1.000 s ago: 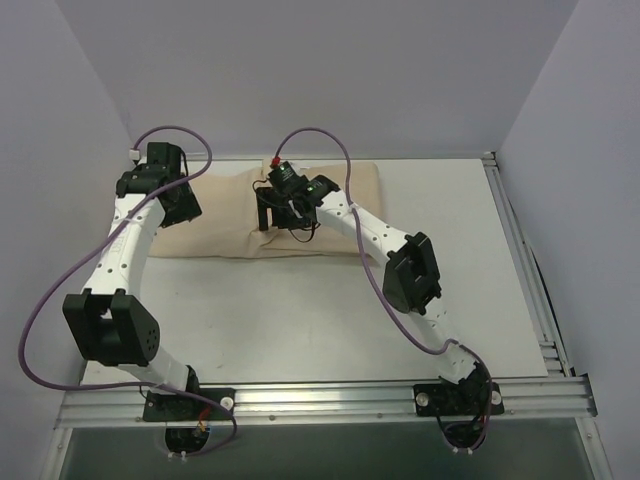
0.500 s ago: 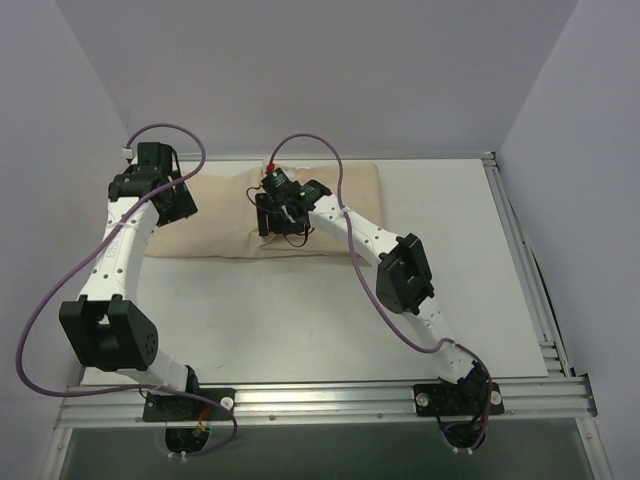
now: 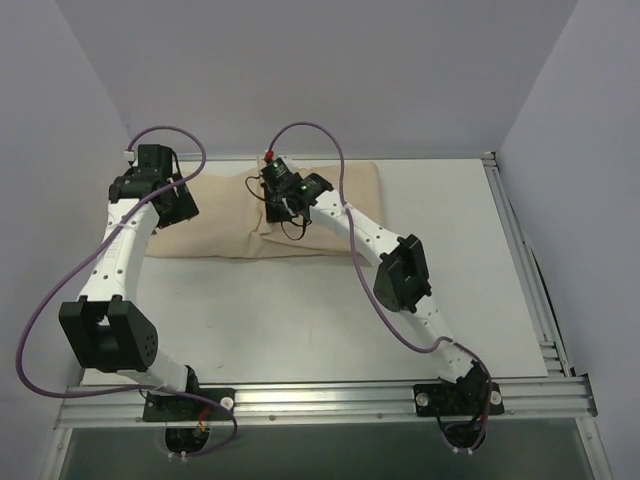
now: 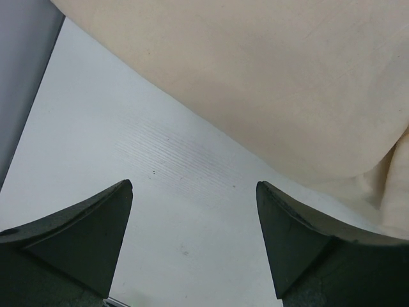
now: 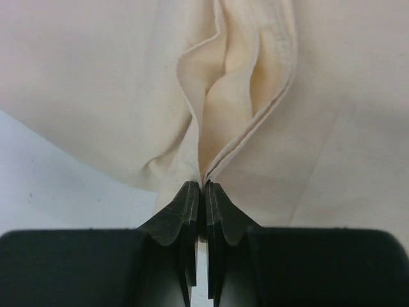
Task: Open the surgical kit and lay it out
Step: Open the surgical kit at the center of the board.
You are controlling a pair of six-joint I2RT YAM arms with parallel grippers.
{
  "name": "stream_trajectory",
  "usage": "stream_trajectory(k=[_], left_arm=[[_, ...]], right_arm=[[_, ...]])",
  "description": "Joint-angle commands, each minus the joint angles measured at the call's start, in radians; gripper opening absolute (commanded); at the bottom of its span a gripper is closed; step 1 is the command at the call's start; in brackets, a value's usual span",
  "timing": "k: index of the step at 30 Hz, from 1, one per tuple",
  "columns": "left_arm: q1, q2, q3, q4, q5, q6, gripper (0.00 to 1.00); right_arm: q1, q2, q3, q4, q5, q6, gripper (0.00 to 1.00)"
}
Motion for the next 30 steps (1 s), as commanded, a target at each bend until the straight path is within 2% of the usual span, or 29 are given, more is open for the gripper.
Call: stream_trajectory(k=[1, 3, 5, 6, 7, 8, 10, 11, 15, 16, 17, 19, 22, 27, 30], left_arm=[[0.009, -0.04, -0.006, 0.031, 0.021, -0.005, 0.87], [0.009, -0.034, -0.007, 0.031, 0.024, -0.012, 0.87], [0.007, -0.027, -0.016, 0.037, 0.034, -0.017, 0.87], [0.009, -0.026, -0.021, 0.037, 0.042, -0.019, 0.87], [0.007, -0.02, -0.023, 0.042, 0.047, -0.019, 0.87], [0.007, -0.016, -0.026, 0.043, 0.048, -0.017, 0.87], [0.009, -0.01, -0.036, 0.048, 0.051, -0.009, 0.87], [0.009, -0.007, -0.036, 0.048, 0.051, -0.009, 0.87], [0.037, 0.009, -0.021, 0.042, 0.071, -0.006, 0.87], [0.042, 0.015, -0.018, 0.046, 0.077, -0.006, 0.87], [0.044, 0.019, -0.017, 0.045, 0.083, -0.006, 0.87], [0.042, 0.029, -0.018, 0.045, 0.108, -0.014, 0.87], [0.042, 0.023, -0.033, 0.049, 0.131, -0.019, 0.87], [0.044, 0.016, -0.056, 0.056, 0.125, -0.014, 0.86], [0.044, 0.026, -0.056, 0.057, 0.128, -0.012, 0.85]], right_arm=[[-0.089, -0.121, 0.046, -0.037, 0.142, -0.034, 0.0], [-0.149, -0.181, 0.0, -0.062, 0.205, -0.055, 0.0], [-0.316, -0.346, -0.219, -0.053, 0.329, -0.1, 0.0], [-0.317, -0.347, -0.22, -0.053, 0.33, -0.1, 0.0], [-0.373, -0.435, -0.284, -0.047, 0.341, -0.104, 0.0], [-0.486, -0.483, -0.439, -0.001, 0.385, -0.129, 0.0], [-0.617, -0.601, -0.565, 0.05, 0.397, -0.156, 0.0], [-0.739, -0.626, -0.65, 0.094, 0.393, -0.202, 0.0], [-0.976, -0.663, -0.772, 0.17, 0.414, -0.313, 0.0], [-1.004, -0.654, -0.786, 0.177, 0.413, -0.327, 0.14], [-1.022, -0.646, -0.791, 0.171, 0.423, -0.333, 0.31], [-1.027, -0.618, -0.771, 0.139, 0.491, -0.338, 0.56], [-0.994, -0.588, -0.699, 0.132, 0.487, -0.35, 0.64], [-0.862, -0.525, -0.536, 0.112, 0.462, -0.341, 0.65], [-0.8, -0.46, -0.487, 0.154, 0.281, -0.293, 0.65]])
